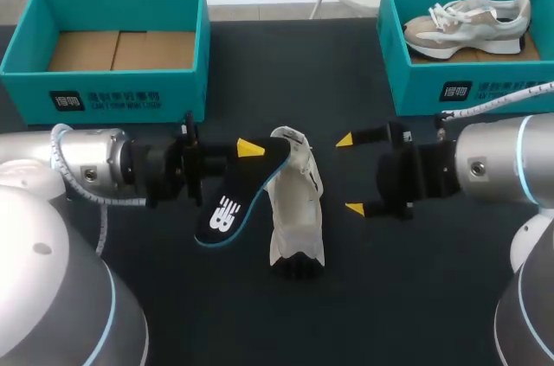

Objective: Take the shoe out of the shoebox, open the shoe tongue, remove and reinsert the insole, then place the shoe into the shoebox

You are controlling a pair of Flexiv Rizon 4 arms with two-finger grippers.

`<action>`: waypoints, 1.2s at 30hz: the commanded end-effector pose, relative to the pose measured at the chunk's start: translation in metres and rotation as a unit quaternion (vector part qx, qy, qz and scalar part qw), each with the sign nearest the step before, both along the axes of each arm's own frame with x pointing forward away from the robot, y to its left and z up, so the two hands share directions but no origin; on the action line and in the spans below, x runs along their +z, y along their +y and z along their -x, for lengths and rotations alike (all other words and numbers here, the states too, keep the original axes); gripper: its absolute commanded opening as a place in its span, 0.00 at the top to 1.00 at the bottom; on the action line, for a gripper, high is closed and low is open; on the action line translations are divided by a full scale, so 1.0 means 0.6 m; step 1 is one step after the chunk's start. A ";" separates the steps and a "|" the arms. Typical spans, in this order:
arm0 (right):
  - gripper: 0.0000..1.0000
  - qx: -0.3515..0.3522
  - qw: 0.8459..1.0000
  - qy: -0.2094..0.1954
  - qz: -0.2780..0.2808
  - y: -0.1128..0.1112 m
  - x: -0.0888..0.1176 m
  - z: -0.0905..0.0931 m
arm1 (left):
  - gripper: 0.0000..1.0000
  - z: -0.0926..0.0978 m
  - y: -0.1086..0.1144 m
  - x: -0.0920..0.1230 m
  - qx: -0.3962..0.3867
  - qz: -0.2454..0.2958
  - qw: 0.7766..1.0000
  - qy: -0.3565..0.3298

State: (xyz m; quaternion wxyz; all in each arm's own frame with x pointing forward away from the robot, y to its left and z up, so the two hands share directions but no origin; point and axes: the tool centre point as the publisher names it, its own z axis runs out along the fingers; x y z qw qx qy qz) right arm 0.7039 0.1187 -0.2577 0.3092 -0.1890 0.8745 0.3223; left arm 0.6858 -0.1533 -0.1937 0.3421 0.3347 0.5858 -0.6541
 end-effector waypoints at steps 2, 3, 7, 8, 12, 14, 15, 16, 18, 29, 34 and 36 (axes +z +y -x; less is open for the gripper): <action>0.00 -0.002 1.000 -0.002 0.001 0.002 -0.001 0.003 | 1.00 0.002 -0.001 -0.001 0.002 0.001 1.000 0.000; 0.00 -0.002 1.000 -0.002 0.001 0.002 -0.001 0.003 | 1.00 0.002 -0.001 -0.001 0.002 0.001 1.000 0.000; 0.00 0.005 1.000 -0.012 0.002 0.005 -0.010 0.003 | 1.00 0.015 -0.002 -0.010 0.002 -0.003 1.000 0.008; 0.00 0.008 1.000 -0.023 0.003 0.004 -0.014 0.001 | 1.00 0.022 -0.002 -0.013 0.002 -0.003 1.000 0.008; 0.00 0.026 0.998 -0.046 0.018 -0.001 -0.027 -0.004 | 1.00 0.041 0.002 -0.031 0.012 -0.001 1.000 0.019; 0.00 0.050 0.997 -0.047 0.030 -0.003 -0.035 -0.006 | 1.00 0.050 0.003 -0.042 0.024 0.005 0.999 0.025; 0.00 0.066 0.996 -0.050 0.041 -0.003 -0.038 -0.006 | 1.00 0.054 0.002 -0.047 0.027 0.005 0.999 0.024; 0.00 0.077 0.995 -0.047 0.048 -0.002 -0.043 -0.007 | 1.00 0.056 0.002 -0.052 0.033 0.007 0.999 0.026; 0.00 0.092 0.993 -0.051 0.059 -0.001 -0.049 -0.007 | 1.00 0.059 0.003 -0.063 0.039 0.005 0.999 0.031; 0.00 0.107 0.990 -0.046 0.081 0.002 -0.082 -0.008 | 1.00 0.052 0.001 -0.105 0.065 -0.023 0.994 0.080; 0.00 0.107 0.990 -0.046 0.081 0.002 -0.082 -0.008 | 1.00 0.051 -0.002 -0.108 0.058 -0.020 0.995 0.081; 0.00 0.107 0.990 -0.046 0.081 0.002 -0.082 -0.008 | 1.00 0.051 -0.002 -0.108 0.058 -0.020 0.995 0.081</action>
